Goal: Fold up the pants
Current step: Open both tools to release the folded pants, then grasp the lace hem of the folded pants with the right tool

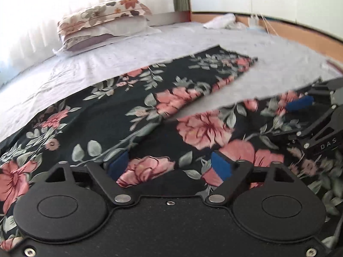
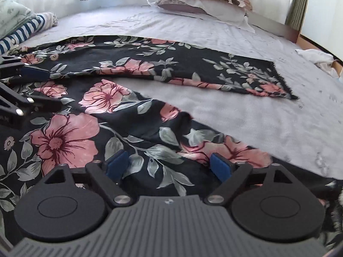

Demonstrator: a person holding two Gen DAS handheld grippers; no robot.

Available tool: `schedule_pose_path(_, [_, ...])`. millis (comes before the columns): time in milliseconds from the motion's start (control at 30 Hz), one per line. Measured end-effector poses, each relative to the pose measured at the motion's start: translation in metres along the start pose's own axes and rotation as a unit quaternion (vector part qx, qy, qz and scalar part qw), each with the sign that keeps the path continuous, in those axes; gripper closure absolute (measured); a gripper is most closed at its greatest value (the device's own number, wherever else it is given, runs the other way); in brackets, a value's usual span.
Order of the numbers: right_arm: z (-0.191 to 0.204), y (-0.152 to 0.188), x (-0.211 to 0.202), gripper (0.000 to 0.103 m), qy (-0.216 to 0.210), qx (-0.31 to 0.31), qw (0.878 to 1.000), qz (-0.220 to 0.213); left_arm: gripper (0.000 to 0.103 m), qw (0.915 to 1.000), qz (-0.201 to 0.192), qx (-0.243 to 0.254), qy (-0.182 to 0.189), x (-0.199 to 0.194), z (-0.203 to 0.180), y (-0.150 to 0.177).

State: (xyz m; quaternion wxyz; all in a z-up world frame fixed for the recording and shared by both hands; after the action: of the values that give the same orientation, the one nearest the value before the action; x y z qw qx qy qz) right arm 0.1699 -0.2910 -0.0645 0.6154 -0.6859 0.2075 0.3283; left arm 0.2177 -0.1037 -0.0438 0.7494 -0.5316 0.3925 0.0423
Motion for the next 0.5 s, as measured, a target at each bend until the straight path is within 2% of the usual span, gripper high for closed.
schedule_pose_path(67, [-0.003, -0.003, -0.003, 0.047, -0.010, 0.025, 1.000, -0.014, 0.045, 0.9998, 0.018, -0.004, 0.009, 0.009, -0.007, 0.006])
schedule_pose_path(100, [-0.006, -0.007, -0.008, 0.099, -0.002, 0.031, 0.999, -0.026, 0.073, 0.9994, 0.020, -0.018, 0.024, 0.010, -0.008, 0.006])
schedule_pose_path(133, [-0.010, -0.009, -0.011, 0.100, 0.007, 0.045, 0.998, -0.034, 0.101, 0.9989, 0.012, -0.035, 0.028, 0.008, -0.007, 0.001])
schedule_pose_path(267, [-0.020, -0.018, -0.019, 0.100, 0.012, 0.070, 0.996, -0.058, 0.102, 0.9987, -0.019, -0.045, 0.013, -0.002, -0.004, -0.017])
schedule_pose_path(400, [-0.025, -0.034, -0.017, 0.101, 0.033, 0.071, 0.994, -0.072, 0.102, 0.9996, -0.012, -0.025, 0.001, 0.008, 0.000, -0.027])
schedule_pose_path(500, [-0.034, -0.043, -0.008, 0.100, 0.035, 0.085, 0.993, -0.070, 0.102, 0.9991, -0.001, -0.040, -0.010, 0.023, 0.008, -0.029])
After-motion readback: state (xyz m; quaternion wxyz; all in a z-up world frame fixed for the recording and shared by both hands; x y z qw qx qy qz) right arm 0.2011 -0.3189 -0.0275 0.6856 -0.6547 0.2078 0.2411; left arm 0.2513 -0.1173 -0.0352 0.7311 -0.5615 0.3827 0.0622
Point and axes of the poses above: each gripper's, at about its wrist camera, not at the fingertips, and x roughly the way its jaws point, z to its left, y to its underside, the point moved 9 cm from there along x, roughly the way its jaws point
